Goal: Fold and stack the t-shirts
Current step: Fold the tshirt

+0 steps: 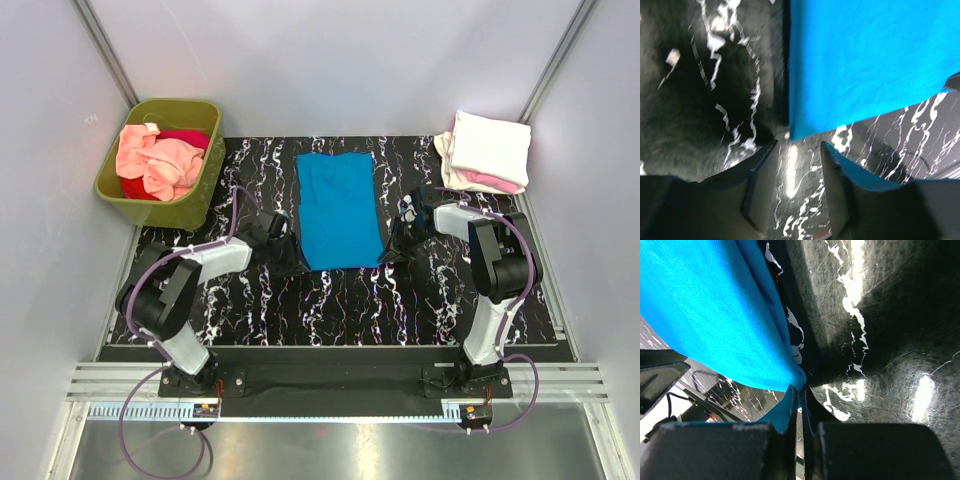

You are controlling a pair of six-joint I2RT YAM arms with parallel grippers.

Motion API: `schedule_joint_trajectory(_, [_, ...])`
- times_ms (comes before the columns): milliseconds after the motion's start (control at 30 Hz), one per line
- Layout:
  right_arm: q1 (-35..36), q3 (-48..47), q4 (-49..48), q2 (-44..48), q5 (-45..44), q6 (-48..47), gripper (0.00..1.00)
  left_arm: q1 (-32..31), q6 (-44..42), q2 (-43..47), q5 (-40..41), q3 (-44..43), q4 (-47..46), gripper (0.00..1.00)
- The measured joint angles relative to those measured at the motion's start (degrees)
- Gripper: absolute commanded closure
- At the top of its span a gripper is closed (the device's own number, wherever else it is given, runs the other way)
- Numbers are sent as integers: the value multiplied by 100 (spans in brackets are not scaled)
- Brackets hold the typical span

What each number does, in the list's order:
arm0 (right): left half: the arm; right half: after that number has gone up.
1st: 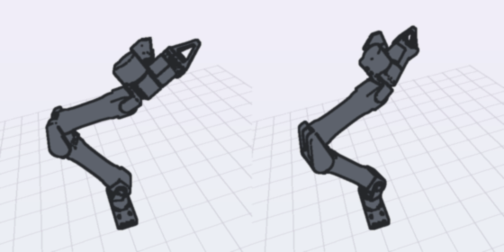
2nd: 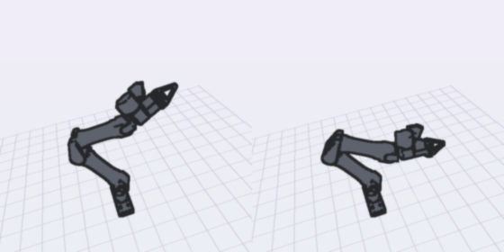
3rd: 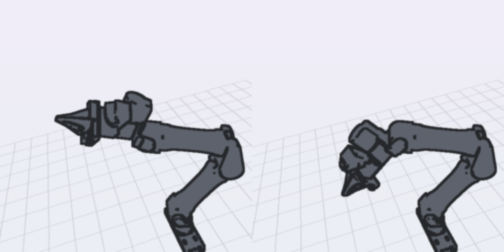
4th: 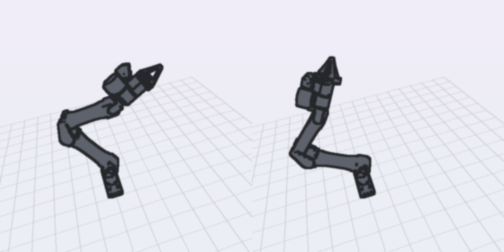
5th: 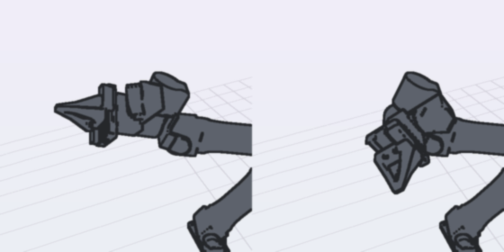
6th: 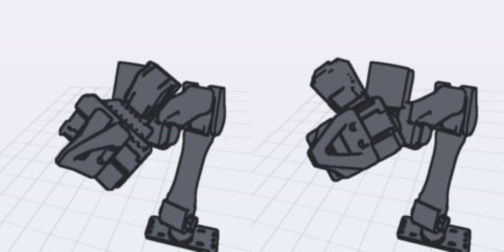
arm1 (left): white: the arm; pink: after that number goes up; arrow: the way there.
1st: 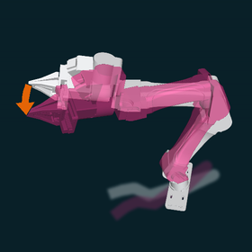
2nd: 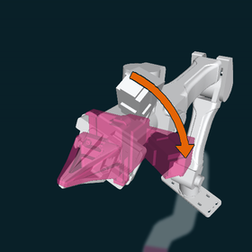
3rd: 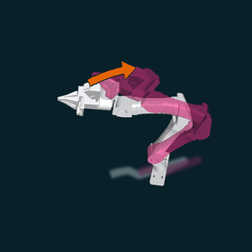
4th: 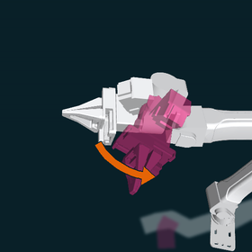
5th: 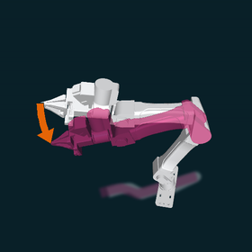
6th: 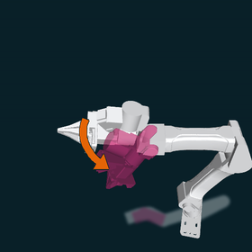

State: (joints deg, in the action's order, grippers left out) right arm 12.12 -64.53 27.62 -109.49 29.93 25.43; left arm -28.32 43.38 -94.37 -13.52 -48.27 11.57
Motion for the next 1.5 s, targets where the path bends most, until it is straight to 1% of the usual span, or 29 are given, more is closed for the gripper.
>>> schedule_joint_trajectory(133, [0, 0, 0, 0, 7, -4, 100, 0, 55, -140, -20, -13, -315, 59])
schedule_joint_trajectory(233, [0, 0, 0, 0, 13, -15, 100, 2, 96, -219, -17, -15, -496, 69])
schedule_joint_trajectory(267, [0, 0, 0, 0, 13, -17, 100, 2, 103, -240, -17, -15, -531, 80])
schedule_joint_trajectory(300, [0, 0, 0, 0, 15, -17, 100, 4, 127, -269, -17, -15, -566, 85])
schedule_joint_trajectory(367, [0, 0, 0, 0, 15, -17, 100, 2, 138, -328, -44, -15, -623, 100])
schedule_joint_trajectory(467, [0, 13, -22, 2, 63, 13, 100, -17, 129, -328, -22, -37, -616, 100])
schedule_joint_trajectory(533, [0, 153, -168, 83, 140, 83, 100, -55, 105, -299, 83, -90, -422, 100])
schedule_joint_trajectory(633, [0, 671, -299, 564, 269, 319, 100, -210, 87, -76, 247, -90, -13, 100])
schedule_joint_trajectory(733, [22, 1220, -240, 1335, 313, 514, 100, -518, 94, 457, 422, -81, 566, 100])
schedule_joint_trajectory(933, [151, 2094, 262, 3412, 315, 872, 100, -1464, 387, 2127, 756, 20, 1318, 100])
schedule_joint_trajectory(1100, [597, 2347, 990, 4927, 332, 1375, 100, -2186, 868, 2927, 992, 48, 2087, 100])
schedule_joint_trajectory(1167, [688, 2304, 1294, 5342, 299, 1552, 100, -2312, 973, 3088, 1054, -9, 2424, 98])
schedule_joint_trajectory(1233, [702, 2124, 1593, 5539, 221, 1652, 100, -2328, 1023, 3154, 1185, -221, 2841, 96])
schedule_joint_trajectory(1300, [702, 1773, 1847, 5488, 85, 1694, 100, -2315, 1003, 3134, 1353, -511, 3132, 96])
schedule_joint_trajectory(1400, [702, 1113, 1980, 5023, -157, 1657, 100, -2162, 866, 2944, 1480, -1060, 3359, 97])
schedule_joint_trajectory(1500, [699, 575, 2006, 4439, -442, 1558, 100, -1856, 634, 2597, 1484, -1373, 3359, 97])
